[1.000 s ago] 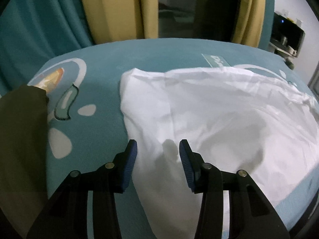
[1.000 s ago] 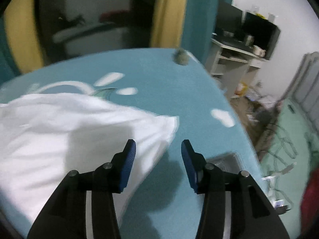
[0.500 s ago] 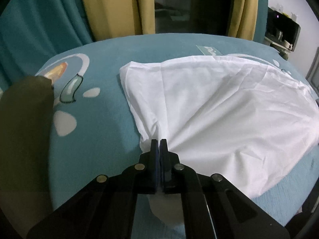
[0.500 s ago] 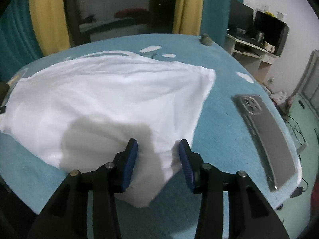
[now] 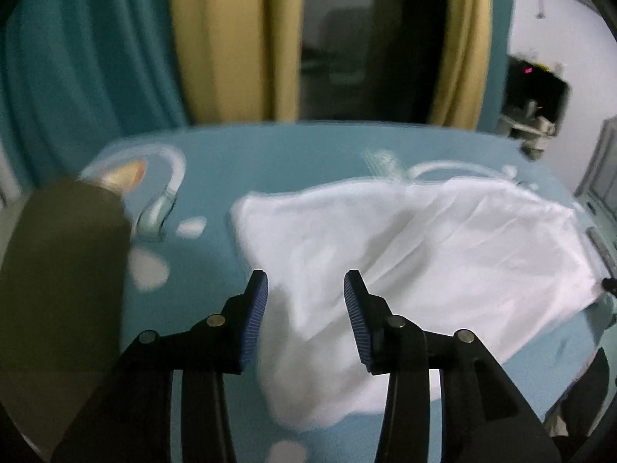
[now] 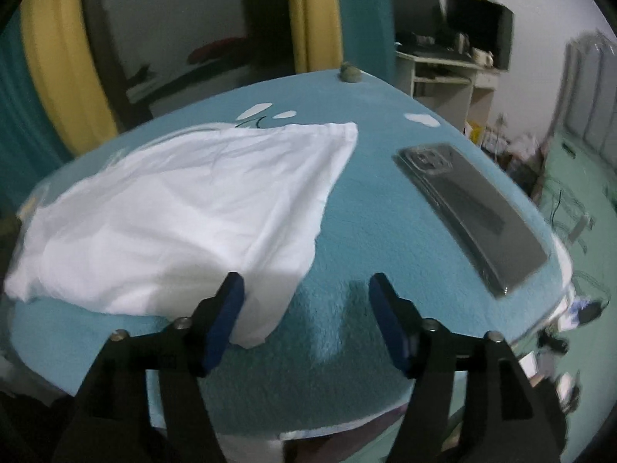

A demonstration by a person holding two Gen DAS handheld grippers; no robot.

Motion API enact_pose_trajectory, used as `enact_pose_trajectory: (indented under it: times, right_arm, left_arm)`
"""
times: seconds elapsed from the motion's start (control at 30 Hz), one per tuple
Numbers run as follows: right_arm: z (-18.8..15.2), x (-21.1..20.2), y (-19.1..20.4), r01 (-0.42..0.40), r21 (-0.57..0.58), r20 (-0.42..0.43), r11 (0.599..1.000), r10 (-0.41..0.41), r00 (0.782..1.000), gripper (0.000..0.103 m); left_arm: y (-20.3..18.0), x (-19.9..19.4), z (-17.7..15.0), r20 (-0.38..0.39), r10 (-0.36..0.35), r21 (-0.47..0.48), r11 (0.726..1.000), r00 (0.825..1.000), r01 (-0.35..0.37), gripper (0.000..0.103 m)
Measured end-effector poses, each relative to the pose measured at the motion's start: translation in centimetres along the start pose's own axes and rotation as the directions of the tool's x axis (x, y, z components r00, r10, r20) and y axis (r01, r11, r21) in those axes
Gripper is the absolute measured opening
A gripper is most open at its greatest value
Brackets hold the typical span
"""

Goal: Fold large clothes

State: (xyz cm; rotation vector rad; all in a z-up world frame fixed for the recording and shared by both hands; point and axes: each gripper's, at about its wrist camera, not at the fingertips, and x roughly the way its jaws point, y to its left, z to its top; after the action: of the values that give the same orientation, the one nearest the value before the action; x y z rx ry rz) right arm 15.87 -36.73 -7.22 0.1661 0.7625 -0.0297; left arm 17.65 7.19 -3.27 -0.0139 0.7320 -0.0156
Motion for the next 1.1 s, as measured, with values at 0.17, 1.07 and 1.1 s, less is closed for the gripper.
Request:
enact_pose_trajectory:
  times: [0.17,1.07,1.1]
  right_arm:
    - [-0.7,0.7,-0.9,-0.095,0.126,0.026,0.988,0.092,0.995,0.087]
    - [4.4,7.5,12.1,-0.503,0.170,0.053,0.847,0.502,0.863,0.022]
    - [4.8,6.7,12.5,-0.499,0.140,0.059,0.855,0.496,0.866,0.021]
  left_arm:
    - [-6.3,1.5,2.0,0.024,-0.151,0.035,0.988,0.988,0.150,0.054]
    - [-17.4,10.7,-0.5,-0.149,-0.207,0.112,0.968,0.967,0.224,0.055]
    - [-17.3,10.7,-0.5,-0.149,-0.210,0.111,0.967,0.966,0.227,0.055]
